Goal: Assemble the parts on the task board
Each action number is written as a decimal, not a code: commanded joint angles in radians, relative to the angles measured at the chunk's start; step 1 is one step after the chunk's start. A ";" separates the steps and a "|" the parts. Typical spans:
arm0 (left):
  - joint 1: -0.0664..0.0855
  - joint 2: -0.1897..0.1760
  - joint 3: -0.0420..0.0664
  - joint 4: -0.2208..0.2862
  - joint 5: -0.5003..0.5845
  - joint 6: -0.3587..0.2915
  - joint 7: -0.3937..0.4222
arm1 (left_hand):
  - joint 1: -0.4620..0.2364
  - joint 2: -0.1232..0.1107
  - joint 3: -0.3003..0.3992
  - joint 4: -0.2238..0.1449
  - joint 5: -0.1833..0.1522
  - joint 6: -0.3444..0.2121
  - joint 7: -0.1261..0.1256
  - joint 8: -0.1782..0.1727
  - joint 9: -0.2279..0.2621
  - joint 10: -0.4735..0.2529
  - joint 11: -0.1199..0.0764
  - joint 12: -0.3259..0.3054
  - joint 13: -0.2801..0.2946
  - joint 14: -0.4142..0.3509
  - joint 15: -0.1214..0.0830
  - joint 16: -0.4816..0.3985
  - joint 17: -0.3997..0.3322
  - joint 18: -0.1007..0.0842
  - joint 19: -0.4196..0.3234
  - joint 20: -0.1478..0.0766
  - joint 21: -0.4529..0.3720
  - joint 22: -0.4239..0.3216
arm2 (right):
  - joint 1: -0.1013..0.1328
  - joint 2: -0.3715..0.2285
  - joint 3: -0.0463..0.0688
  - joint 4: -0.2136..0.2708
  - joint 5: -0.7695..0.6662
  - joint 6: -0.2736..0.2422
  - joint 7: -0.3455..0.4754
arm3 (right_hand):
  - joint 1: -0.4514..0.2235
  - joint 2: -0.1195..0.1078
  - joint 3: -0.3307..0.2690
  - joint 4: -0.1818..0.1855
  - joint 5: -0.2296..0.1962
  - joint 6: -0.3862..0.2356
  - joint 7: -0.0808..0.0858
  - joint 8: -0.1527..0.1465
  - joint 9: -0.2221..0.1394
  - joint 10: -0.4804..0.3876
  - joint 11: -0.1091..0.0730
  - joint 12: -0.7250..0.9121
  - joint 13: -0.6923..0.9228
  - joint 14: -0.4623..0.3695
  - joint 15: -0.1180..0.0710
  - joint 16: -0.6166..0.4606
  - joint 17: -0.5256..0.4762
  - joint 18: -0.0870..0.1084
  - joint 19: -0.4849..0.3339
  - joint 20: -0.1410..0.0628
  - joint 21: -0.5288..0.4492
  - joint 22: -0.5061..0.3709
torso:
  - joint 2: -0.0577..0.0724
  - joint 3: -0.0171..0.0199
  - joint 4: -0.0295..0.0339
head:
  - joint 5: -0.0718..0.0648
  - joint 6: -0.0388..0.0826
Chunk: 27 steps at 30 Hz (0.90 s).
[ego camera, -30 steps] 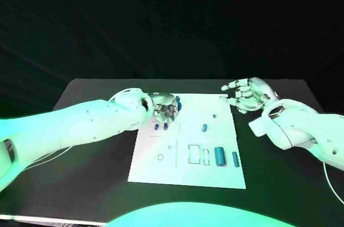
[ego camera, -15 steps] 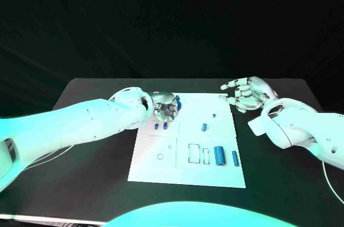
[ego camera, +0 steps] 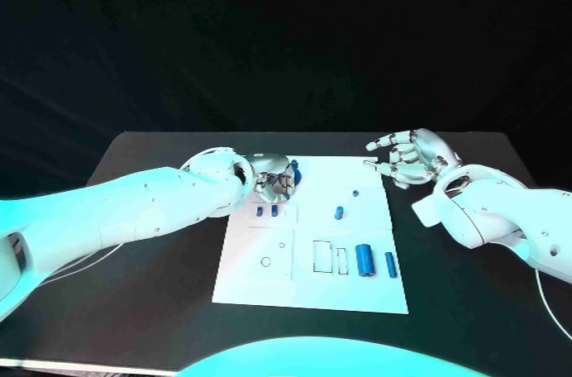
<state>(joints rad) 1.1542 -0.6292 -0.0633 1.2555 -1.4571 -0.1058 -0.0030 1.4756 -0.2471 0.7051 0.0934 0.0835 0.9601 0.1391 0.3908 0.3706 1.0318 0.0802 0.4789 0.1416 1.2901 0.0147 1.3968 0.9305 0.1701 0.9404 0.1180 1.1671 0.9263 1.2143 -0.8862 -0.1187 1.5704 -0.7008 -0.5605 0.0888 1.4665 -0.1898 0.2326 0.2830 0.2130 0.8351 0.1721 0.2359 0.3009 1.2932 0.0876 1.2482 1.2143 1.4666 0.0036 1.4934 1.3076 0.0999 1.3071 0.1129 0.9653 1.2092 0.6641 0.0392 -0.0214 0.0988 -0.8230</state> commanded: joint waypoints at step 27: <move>-0.002 -0.133 0.045 0.119 0.064 0.017 -0.034 | -0.018 0.003 0.000 -0.008 -0.001 0.020 0.000 -0.013 0.003 0.023 -0.001 -0.027 0.000 0.020 0.000 0.010 0.008 -0.011 0.017 0.000 0.014 0.016 | -0.001 -0.005 0.001 0.000 -0.004 0.002 0.011 | -0.001 0.012 0.005 0.000 0.005 0.003 -0.002 0.005 -0.001 0.002 -0.005 0.003 0.001 0.056 0.005 0.000 0.089 0.019 0.004 -0.001 0.000 0.001 | -0.002 0.0002 0.0035 | 0.002 0.002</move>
<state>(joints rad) 1.1520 -0.7613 -0.0189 1.3758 -1.4016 -0.1122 -0.0248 1.4664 -0.2460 0.7050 0.0934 0.0834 0.9746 0.1394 0.3841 0.3728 1.0478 0.0789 0.4560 0.1412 1.3046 0.0143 1.4016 0.9397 0.1699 0.9492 0.1194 1.1764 0.9415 1.2139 -0.8908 -0.1186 1.5697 -0.7009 -0.5606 0.0889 1.4665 -0.1898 0.2325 0.2830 0.2129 0.8351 0.1721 0.2359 0.3010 1.2932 0.0876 1.2481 1.2140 1.4666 0.0036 1.4934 1.3075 0.1000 1.3071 0.1129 0.9653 1.2090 0.6624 0.0392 -0.0177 0.1002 -0.8201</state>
